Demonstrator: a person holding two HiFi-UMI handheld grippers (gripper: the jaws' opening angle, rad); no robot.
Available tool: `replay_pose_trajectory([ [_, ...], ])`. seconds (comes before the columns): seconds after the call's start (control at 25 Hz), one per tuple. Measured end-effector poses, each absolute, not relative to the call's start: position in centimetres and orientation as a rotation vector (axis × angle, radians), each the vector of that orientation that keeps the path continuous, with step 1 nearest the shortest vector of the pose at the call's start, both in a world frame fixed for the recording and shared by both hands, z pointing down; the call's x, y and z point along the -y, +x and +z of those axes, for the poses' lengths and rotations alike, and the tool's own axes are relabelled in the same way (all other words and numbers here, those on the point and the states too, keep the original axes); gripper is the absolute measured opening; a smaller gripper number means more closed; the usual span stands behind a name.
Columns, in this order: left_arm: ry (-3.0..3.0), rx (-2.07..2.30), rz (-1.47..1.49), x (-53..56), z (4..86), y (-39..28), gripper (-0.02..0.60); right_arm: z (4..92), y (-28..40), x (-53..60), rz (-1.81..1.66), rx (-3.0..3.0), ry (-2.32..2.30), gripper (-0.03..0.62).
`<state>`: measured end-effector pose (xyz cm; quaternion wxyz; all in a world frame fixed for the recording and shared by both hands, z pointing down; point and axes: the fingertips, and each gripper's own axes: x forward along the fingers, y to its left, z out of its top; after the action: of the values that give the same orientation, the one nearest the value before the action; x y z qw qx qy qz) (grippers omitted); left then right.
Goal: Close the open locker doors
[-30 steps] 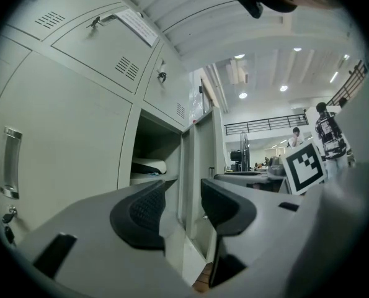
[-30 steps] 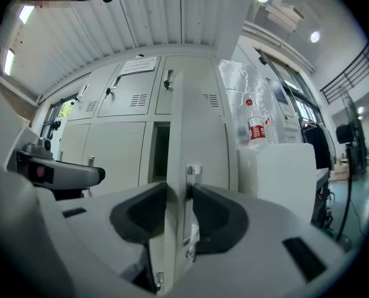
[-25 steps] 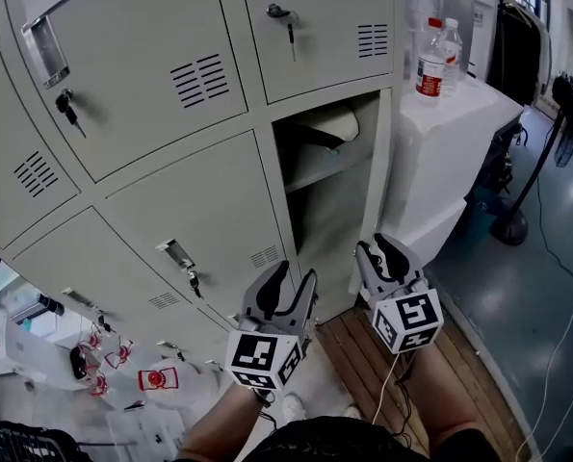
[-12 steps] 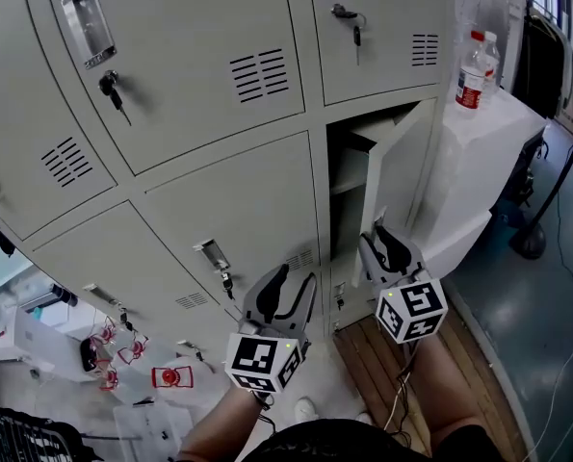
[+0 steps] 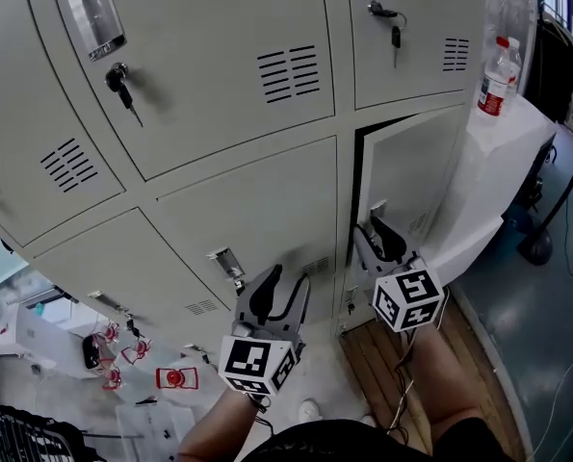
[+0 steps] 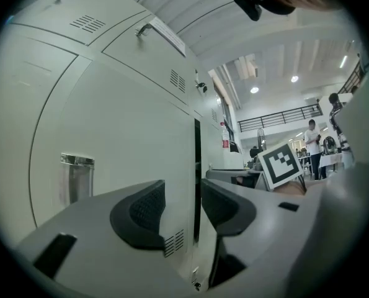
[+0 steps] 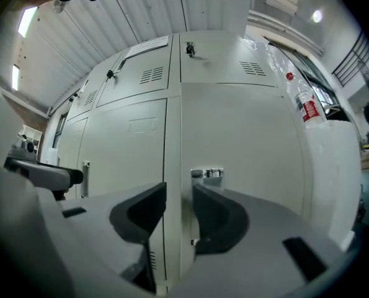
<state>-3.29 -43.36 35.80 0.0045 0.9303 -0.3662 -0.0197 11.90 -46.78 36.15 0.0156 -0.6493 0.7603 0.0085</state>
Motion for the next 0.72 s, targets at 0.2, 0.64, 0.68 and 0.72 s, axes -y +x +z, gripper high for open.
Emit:
replay_pose_trajectory([
  [0.2,2.899,1.178,-0.072,44.2,35.7,-4.3,0.183,36.2,11.5,48.4,0.027,-2.376,-2.007,0.121],
  [0.64,2.870,1.235,-0.082,44.8,35.7,-5.8,0.183,36.1,11.2,50.3,0.004,-2.395,-1.944,0.121],
  [0.68,2.868,1.239,-0.082,44.9,35.7,-5.9,0.183,36.1,11.2,50.4,0.002,-2.398,-1.939,0.121],
  [0.72,2.867,1.242,-0.082,44.9,35.6,-5.9,0.184,36.1,11.2,50.5,0.002,-2.399,-1.935,0.121],
])
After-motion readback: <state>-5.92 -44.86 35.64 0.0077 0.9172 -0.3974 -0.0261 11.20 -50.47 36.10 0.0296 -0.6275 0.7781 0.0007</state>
